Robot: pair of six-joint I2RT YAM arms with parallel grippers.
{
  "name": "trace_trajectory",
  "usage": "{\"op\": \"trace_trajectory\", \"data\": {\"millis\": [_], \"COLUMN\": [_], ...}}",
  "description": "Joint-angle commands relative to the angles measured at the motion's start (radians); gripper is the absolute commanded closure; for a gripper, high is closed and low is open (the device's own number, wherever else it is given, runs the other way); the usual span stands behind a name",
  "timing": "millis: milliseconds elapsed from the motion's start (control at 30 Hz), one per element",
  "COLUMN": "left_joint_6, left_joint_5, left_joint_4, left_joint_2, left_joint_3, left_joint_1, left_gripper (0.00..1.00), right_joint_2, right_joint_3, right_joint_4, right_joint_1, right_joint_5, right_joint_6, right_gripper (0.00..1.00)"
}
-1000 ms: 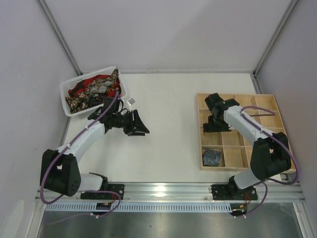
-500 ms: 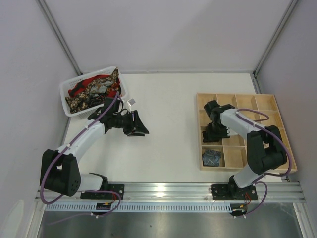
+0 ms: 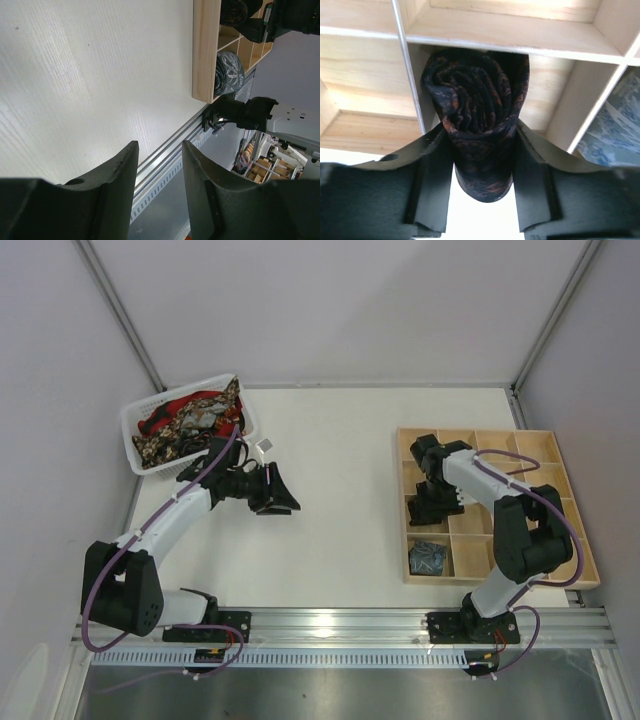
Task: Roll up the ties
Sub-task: Place the rolled tie into the container
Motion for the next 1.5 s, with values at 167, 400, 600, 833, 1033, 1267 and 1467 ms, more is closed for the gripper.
{"op": "trace_trajectory", "data": {"millis": [167,400,600,833,1033,1267,1467], "left_joint_6": [0.019,0.012,0.008,0.006,0.012,0.040,0.036], "left_joint_5": [0.036,0.042,0.049,0.055,0.064,0.042,-0.013], "left_joint_4": [0.029,0.037,0.044,0.051,0.054,0.028,0.035], "left_joint_2": [-0.025,-0.033,-0.027,-0.022,-0.030,-0.031,-0.019], "left_joint_3": [0.013,0.001,0.005,0.004,-0.001,0.001,-0.016], "left_joint_1": [0.009,0.009,0.009,0.009,0.008,0.008,0.006], "left_gripper": [0.54,0.54,0.54,0.53,0.49,0.45,0.43], "right_joint_2": [-0.035,-0.081,-0.125,-0.199,-0.246,-0.265,-0.256], "right_joint_3": [0.026,0.044,0.035,0.063,0.193,0.293,0.325], "right_joint_4": [-0.117,-0.182,-0.234,-0.292,-0.364,-0.158,0.060], "right_joint_1": [0.034,0.045,0.061,0.070,0.111,0.188,0.365], "right_joint_5": [-0.014,-0.010,0.000,0.007,0.038,0.101,0.144], "right_joint_6": [0.015,0.021,0.019,0.001,-0.063,-0.451,-0.813], "right_gripper": [0.44,0.34,0.24,0.13,0.02,0.00,0.00]}}
